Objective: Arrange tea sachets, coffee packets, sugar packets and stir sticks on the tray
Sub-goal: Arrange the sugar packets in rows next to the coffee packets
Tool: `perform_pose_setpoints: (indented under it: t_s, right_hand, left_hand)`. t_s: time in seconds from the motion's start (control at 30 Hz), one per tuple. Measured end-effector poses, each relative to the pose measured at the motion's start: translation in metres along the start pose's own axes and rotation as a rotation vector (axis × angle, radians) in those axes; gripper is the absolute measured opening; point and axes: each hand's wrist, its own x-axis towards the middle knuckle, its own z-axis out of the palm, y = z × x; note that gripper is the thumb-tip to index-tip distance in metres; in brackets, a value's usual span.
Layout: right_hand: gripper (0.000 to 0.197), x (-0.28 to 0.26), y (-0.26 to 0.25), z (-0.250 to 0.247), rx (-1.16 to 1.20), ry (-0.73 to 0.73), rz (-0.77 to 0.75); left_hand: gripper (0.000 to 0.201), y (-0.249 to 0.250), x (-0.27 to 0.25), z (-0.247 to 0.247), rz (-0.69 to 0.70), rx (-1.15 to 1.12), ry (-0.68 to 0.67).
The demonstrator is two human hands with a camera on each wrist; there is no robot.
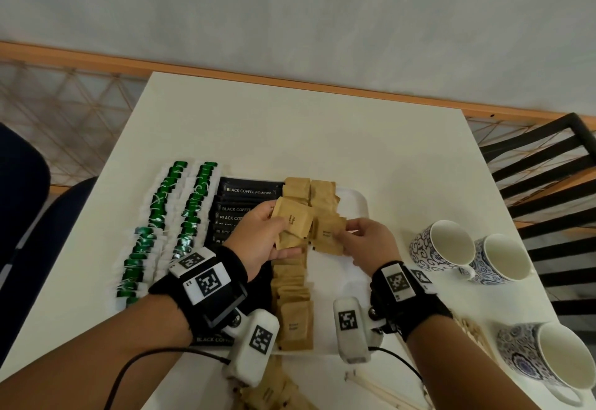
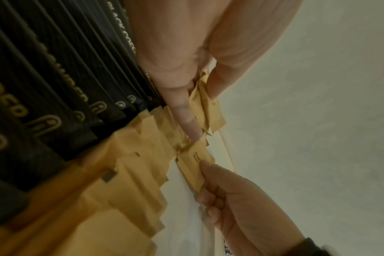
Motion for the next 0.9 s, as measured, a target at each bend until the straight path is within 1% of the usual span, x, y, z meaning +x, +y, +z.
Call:
perform_pose_setpoints:
  t_s: [0.13,0.3,0.4,0.47,0.53,0.57,0.63,0.7,0.73,0.77,0.83,0.9]
  right_hand:
    - [0.017,0.004,-0.004,0.005,-0.092,0.011,0.005]
    - [0.022,0.008,-0.006,0.008,-0.086,-0.013,0.015]
    - [0.028,0.005,-0.007,0.007,-0.078,0.005,0.003]
    - [0.024,0.000,-0.009,0.006,-0.048,0.043,-0.051]
    - [0.013,-0.006,-0.015,0.005,0.047,0.056,-0.121]
    - [0.012,-0.009,-0.020,0.004,0.093,0.031,-0.151]
    - [0.020,-0.014,-0.028,0.005,0.129,-0.081,-0.180]
    - [0.021,-0.017,-0.033,0.004,0.091,-0.198,-0.188]
    - [0.021,-0.018,-0.034,0.003,0.066,-0.232,-0.187]
    - [0.019,-0.018,-0.033,0.001,0.061,-0.248,-0.178]
    - [0.008,-0.018,-0.030,-0.004,0.103,-0.246,-0.135]
    - [0.005,-0.019,-0.023,-0.009,0.173,-0.224,-0.063]
  left_hand:
    - [0.031,-0.002,0.002,-0.004,0.031,0.002,0.053]
    - [0.026,-0.001,0.001,-0.008,0.045,0.009,0.086]
    - [0.024,-0.001,-0.001,-0.008,0.052,0.022,0.082]
    - [0.025,-0.001,-0.003,-0.006,0.062,0.039,0.073]
    - [0.027,-0.002,-0.004,-0.004,0.070,0.064,0.067]
    - [0.028,-0.003,-0.004,-0.003,0.073,0.079,0.065]
    - [0.031,-0.005,-0.005,0.000,0.080,0.117,0.057]
    - [0.034,-0.006,-0.006,0.003,0.081,0.137,0.043]
    - [0.034,-0.006,-0.006,0.004,0.080,0.134,0.034]
    - [0.031,-0.006,-0.007,0.006,0.079,0.125,0.025]
    - [0.022,-0.005,-0.007,0.007,0.080,0.107,0.024]
    - [0.021,-0.004,-0.006,0.005,0.078,0.088,0.046]
